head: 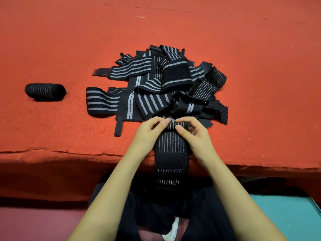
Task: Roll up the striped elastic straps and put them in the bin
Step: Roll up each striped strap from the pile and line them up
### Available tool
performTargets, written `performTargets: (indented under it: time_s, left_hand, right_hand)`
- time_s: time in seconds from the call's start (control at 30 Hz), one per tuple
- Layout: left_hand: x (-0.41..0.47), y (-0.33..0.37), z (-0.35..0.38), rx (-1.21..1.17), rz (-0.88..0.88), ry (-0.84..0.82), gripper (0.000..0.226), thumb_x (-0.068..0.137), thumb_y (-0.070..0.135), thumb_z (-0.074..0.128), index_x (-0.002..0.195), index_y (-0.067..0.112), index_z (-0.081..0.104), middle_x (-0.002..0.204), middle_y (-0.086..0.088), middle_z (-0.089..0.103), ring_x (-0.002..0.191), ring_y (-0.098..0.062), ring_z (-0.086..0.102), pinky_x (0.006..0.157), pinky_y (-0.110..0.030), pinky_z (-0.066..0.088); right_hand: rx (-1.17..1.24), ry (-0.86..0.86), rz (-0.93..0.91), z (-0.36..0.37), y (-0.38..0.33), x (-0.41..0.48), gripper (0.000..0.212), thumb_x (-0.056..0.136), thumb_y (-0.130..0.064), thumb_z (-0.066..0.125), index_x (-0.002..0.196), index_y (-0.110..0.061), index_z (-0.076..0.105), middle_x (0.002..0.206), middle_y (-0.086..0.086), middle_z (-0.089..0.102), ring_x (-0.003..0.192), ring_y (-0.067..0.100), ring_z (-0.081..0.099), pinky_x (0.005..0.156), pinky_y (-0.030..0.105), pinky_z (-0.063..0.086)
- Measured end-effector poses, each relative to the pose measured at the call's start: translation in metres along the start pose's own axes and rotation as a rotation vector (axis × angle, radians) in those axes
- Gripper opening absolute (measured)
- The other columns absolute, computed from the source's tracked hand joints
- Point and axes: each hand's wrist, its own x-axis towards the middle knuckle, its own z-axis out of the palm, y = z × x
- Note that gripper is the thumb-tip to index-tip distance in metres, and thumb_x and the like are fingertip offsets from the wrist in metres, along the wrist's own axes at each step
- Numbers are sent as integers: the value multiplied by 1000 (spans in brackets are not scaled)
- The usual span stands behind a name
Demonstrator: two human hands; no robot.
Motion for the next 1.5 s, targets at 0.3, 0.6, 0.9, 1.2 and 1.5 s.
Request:
performTargets:
  time_s: [0.3, 0.6, 0.9, 1.2, 1.5]
  left_hand:
    - [-8, -3, 2, 5, 87, 23, 8, 92, 22, 64, 99, 25, 63, 99, 11, 65, 90, 0, 59, 82, -16, 45]
    - [-4, 0, 2, 77, 43, -21, 21, 97, 36, 51, 85, 25, 63, 77, 16, 63, 77, 3, 56, 74, -17, 42]
    - [-12, 4, 11, 116, 4, -27, 16, 101, 41, 35, 90, 31, 41, 84, 14, 51, 74, 10, 48, 79, -25, 39]
    - [-11, -2, 2, 101, 207, -38, 10, 98, 17, 52, 99, 26, 56, 95, 24, 58, 95, 6, 53, 88, -9, 36]
    - [-7, -1, 5, 92, 92, -2, 18, 99, 40, 46, 95, 29, 59, 89, 14, 62, 90, 1, 56, 84, -18, 42]
  right_hand:
    - [-19, 9, 73, 0, 0, 0, 13, 91, -7, 61, 104, -11, 63, 98, -6, 66, 88, 0, 64, 76, 17, 50]
    - [-66, -7, 33, 2, 4, 2, 9, 93, -12, 59, 98, -19, 62, 95, -11, 64, 89, 2, 60, 80, 21, 48]
    - [-319, -70, 73, 8, 6, -1, 15, 102, -35, 38, 114, -26, 39, 103, -13, 53, 101, 9, 53, 99, 36, 40]
    - [-168, -9, 78, 7, 3, 0, 22, 98, -36, 47, 104, -19, 60, 95, -15, 63, 93, -2, 58, 87, 24, 44]
    - [-145, -55, 15, 4, 4, 0, 11, 96, -29, 51, 103, -22, 55, 100, -3, 58, 94, 6, 55, 91, 29, 45]
